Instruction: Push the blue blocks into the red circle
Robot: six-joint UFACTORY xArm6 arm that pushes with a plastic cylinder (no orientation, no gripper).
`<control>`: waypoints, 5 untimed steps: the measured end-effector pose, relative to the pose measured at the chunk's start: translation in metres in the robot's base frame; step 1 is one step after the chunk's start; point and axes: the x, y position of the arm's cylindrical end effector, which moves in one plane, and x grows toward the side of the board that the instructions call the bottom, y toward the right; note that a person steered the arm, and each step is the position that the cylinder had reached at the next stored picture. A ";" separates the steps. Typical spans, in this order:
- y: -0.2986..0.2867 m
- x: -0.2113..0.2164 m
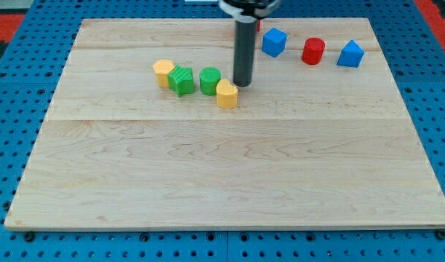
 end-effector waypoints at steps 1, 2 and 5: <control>0.091 0.023; 0.063 0.048; 0.271 -0.043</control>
